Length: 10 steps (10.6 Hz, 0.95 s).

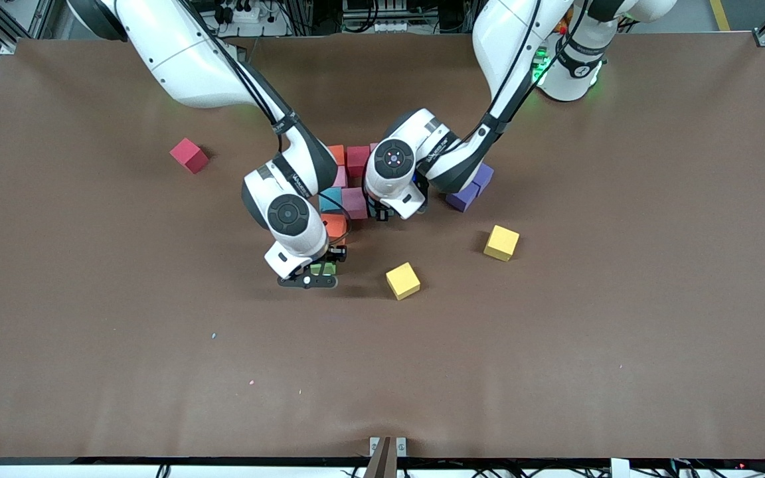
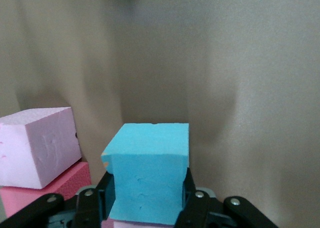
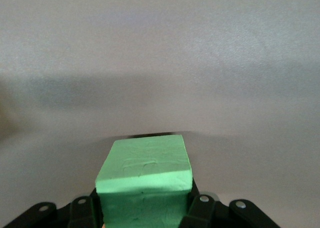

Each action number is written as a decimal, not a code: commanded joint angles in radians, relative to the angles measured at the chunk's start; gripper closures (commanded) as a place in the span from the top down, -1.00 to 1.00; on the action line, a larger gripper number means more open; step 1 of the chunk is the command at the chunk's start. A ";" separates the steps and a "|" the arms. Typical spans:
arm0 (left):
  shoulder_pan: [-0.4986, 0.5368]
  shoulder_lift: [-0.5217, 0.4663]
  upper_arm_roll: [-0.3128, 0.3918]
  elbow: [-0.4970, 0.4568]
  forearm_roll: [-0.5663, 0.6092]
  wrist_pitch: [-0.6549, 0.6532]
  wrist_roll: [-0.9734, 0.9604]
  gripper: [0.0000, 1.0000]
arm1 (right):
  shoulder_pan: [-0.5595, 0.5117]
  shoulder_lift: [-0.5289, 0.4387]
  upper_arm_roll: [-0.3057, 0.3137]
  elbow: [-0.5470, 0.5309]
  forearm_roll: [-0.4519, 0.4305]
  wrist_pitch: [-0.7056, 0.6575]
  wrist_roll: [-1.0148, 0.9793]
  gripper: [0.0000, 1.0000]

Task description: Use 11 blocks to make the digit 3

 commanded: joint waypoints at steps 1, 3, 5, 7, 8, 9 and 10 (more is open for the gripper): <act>-0.003 -0.032 0.000 -0.043 -0.008 0.042 0.044 -0.57 | 0.008 0.026 0.008 0.050 0.000 -0.029 -0.003 -0.75; -0.006 -0.029 0.000 -0.041 -0.008 0.065 0.048 -0.57 | 0.008 0.032 0.010 0.060 -0.001 -0.027 -0.017 -0.73; -0.006 -0.027 0.000 -0.041 -0.009 0.065 0.048 -0.57 | 0.012 0.038 0.010 0.070 -0.002 -0.027 -0.027 -0.72; -0.006 -0.027 0.000 -0.041 -0.008 0.066 0.048 -0.56 | 0.020 0.043 0.010 0.070 -0.002 -0.027 -0.027 -0.72; -0.008 -0.024 0.000 -0.043 -0.009 0.068 0.048 -0.41 | 0.023 0.043 0.010 0.070 -0.002 -0.027 -0.027 -0.72; -0.009 -0.020 0.000 -0.043 -0.009 0.069 0.048 -0.30 | 0.026 0.043 0.010 0.070 0.000 -0.027 -0.027 -0.72; -0.009 -0.018 0.000 -0.043 -0.009 0.071 0.048 -0.27 | 0.028 0.043 0.010 0.067 0.000 -0.027 -0.027 -0.71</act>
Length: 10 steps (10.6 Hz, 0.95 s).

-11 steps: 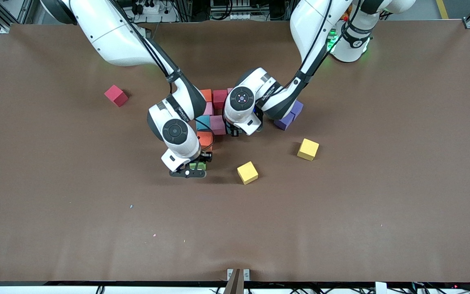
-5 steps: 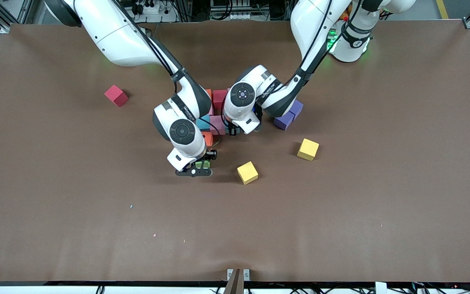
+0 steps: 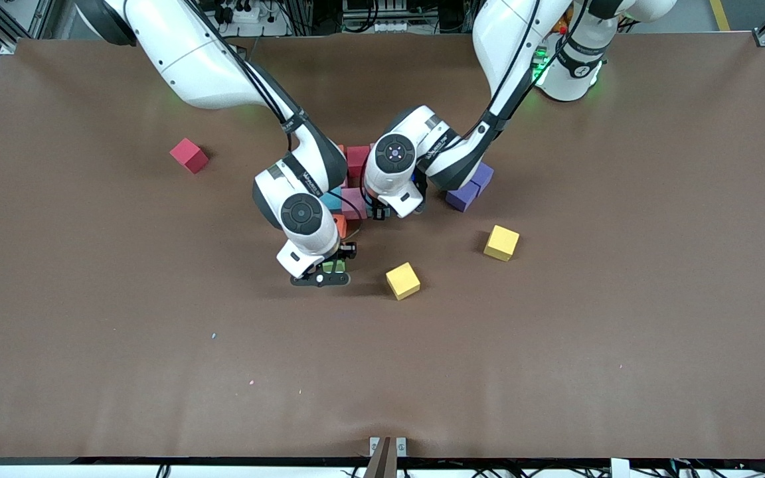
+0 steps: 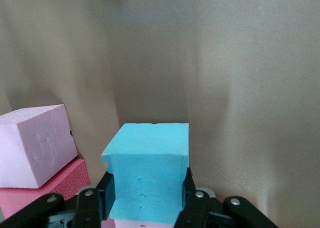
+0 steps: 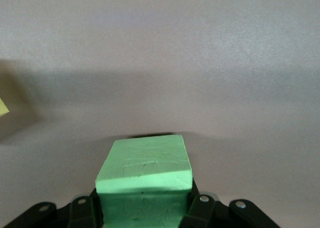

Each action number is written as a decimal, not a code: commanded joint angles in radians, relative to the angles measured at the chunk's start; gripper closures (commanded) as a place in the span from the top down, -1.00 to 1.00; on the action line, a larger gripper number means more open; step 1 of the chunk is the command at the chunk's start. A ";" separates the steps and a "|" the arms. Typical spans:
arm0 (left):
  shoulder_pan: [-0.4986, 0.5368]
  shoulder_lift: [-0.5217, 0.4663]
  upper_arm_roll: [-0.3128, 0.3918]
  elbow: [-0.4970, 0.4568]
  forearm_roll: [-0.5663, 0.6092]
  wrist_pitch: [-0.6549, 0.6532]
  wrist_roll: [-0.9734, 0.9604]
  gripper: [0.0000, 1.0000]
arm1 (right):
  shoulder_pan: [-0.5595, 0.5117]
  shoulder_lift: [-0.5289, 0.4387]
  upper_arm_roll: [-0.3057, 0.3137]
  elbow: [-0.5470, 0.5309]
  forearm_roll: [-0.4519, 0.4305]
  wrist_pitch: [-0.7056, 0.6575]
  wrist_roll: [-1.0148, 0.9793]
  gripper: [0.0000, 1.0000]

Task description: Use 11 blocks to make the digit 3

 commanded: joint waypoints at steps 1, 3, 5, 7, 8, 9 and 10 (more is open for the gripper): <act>-0.008 -0.010 0.003 -0.023 -0.009 0.029 0.015 -0.27 | 0.010 0.019 -0.002 0.025 0.000 -0.016 -0.007 -0.71; -0.008 -0.008 0.003 -0.023 -0.009 0.036 0.015 -0.23 | 0.012 0.017 0.000 0.019 0.000 -0.019 -0.006 -0.70; -0.008 -0.008 0.003 -0.022 -0.009 0.037 0.015 0.43 | 0.012 0.016 0.000 0.009 0.000 -0.021 -0.005 -0.70; -0.008 -0.008 0.004 -0.020 0.002 0.037 0.016 1.00 | 0.012 0.013 0.000 0.002 0.000 -0.054 -0.004 -0.70; -0.008 -0.010 0.003 -0.020 0.009 0.037 0.016 1.00 | 0.010 0.008 0.000 0.004 0.000 -0.068 -0.001 -0.65; -0.006 -0.013 0.003 -0.020 0.009 0.036 0.016 1.00 | 0.010 0.007 0.000 0.004 0.002 -0.074 0.002 -0.62; -0.006 -0.022 0.003 -0.020 0.009 0.031 0.016 1.00 | 0.010 0.007 0.001 0.004 0.002 -0.074 0.004 -0.57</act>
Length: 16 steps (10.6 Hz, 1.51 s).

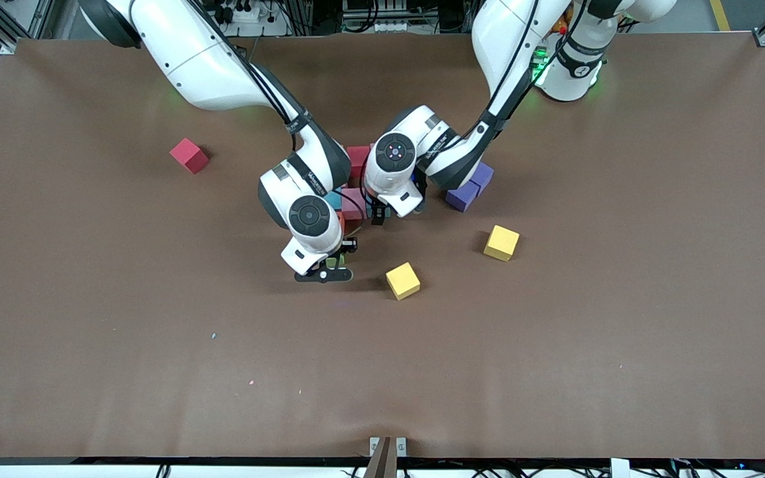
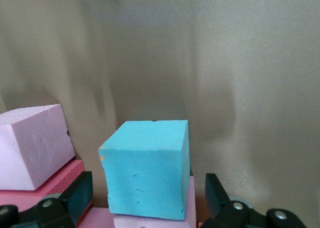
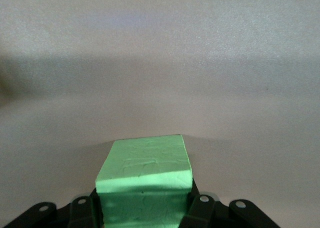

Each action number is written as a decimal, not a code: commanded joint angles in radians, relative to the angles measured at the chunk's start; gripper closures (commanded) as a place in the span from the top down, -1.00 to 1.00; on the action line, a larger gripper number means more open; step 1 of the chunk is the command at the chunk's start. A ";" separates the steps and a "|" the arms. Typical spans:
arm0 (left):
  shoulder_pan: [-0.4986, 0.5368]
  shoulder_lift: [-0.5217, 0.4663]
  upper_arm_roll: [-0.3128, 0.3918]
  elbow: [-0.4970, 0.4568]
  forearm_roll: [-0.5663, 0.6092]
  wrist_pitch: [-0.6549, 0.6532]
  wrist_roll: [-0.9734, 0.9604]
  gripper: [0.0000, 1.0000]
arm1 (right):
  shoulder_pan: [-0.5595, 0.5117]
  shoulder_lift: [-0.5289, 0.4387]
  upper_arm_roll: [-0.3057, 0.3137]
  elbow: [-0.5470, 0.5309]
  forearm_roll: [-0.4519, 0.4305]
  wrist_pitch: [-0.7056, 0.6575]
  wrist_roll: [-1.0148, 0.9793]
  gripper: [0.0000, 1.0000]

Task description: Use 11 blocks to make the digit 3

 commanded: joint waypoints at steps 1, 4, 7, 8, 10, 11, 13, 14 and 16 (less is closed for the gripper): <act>-0.001 -0.033 0.003 -0.010 0.008 0.005 0.008 1.00 | 0.003 -0.007 0.000 0.004 0.003 -0.019 0.005 -0.48; 0.015 -0.088 0.006 -0.010 0.008 -0.050 0.016 1.00 | 0.000 -0.005 0.000 0.004 0.013 -0.019 0.056 0.99; 0.087 -0.152 0.009 -0.006 0.008 -0.150 0.083 1.00 | -0.025 -0.041 0.003 0.012 0.014 -0.021 0.053 1.00; 0.111 -0.160 0.010 -0.003 0.008 -0.151 0.094 1.00 | -0.041 -0.063 0.006 0.012 0.016 -0.021 0.051 1.00; 0.150 -0.156 0.016 0.006 0.043 -0.150 0.099 1.00 | -0.110 -0.131 0.049 0.007 0.036 -0.036 0.047 1.00; 0.169 -0.148 0.015 0.016 0.098 -0.141 0.097 1.00 | -0.139 -0.169 0.061 0.004 0.036 -0.066 0.047 1.00; 0.190 -0.079 0.015 0.052 0.106 -0.124 0.097 1.00 | -0.198 -0.263 0.064 0.001 0.036 -0.160 0.045 1.00; 0.188 -0.059 0.015 0.068 0.105 -0.081 0.094 1.00 | -0.230 -0.312 0.064 0.001 0.036 -0.204 0.045 1.00; 0.243 -0.024 0.020 0.083 0.067 -0.032 0.064 1.00 | -0.300 -0.414 0.063 0.004 0.033 -0.275 0.045 1.00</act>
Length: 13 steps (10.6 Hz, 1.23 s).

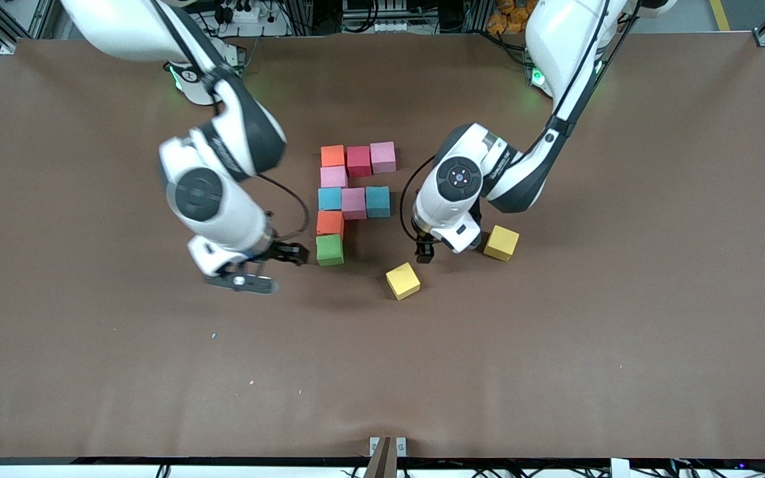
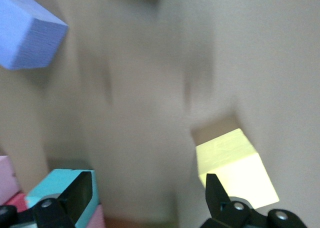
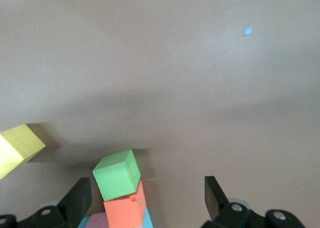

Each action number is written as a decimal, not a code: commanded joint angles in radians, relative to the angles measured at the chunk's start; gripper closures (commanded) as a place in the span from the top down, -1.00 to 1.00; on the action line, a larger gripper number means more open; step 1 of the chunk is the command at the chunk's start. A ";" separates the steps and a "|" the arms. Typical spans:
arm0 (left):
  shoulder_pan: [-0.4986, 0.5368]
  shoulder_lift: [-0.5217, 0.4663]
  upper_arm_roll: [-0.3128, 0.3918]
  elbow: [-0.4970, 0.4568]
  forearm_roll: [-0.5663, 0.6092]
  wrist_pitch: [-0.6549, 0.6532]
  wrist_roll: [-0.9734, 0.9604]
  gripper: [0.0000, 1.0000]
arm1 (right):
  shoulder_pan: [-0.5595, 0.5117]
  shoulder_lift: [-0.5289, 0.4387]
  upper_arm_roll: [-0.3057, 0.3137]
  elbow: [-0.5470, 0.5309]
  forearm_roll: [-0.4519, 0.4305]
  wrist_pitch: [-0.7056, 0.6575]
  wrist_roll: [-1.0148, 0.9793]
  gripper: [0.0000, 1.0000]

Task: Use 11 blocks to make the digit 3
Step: 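Withdraw the right gripper while the left gripper reaches the yellow cube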

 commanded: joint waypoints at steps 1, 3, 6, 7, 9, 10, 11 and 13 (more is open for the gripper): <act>0.047 0.037 -0.003 0.043 -0.045 0.023 -0.021 1.00 | -0.091 -0.147 0.011 -0.034 0.012 -0.056 -0.022 1.00; 0.053 0.036 -0.001 0.043 -0.059 0.093 -0.109 1.00 | -0.136 -0.225 0.001 -0.028 -0.002 -0.123 -0.122 1.00; 0.050 0.044 -0.001 0.040 -0.053 0.192 -0.187 1.00 | -0.193 -0.319 -0.094 0.006 0.006 -0.235 -0.301 1.00; 0.047 0.050 -0.001 0.040 -0.051 0.200 -0.187 1.00 | -0.192 -0.318 -0.141 0.056 0.016 -0.298 -0.399 1.00; 0.038 0.068 -0.001 0.040 -0.054 0.252 -0.188 1.00 | -0.200 -0.322 -0.189 0.093 0.016 -0.369 -0.504 1.00; 0.037 0.074 -0.001 0.039 -0.054 0.255 -0.188 1.00 | -0.200 -0.333 -0.203 0.095 0.016 -0.392 -0.557 1.00; 0.037 0.089 -0.003 0.039 -0.057 0.265 -0.188 1.00 | -0.200 -0.335 -0.215 0.109 0.018 -0.425 -0.588 1.00; 0.021 0.117 -0.003 0.042 -0.070 0.293 -0.197 1.00 | -0.202 -0.336 -0.241 0.138 0.047 -0.464 -0.628 1.00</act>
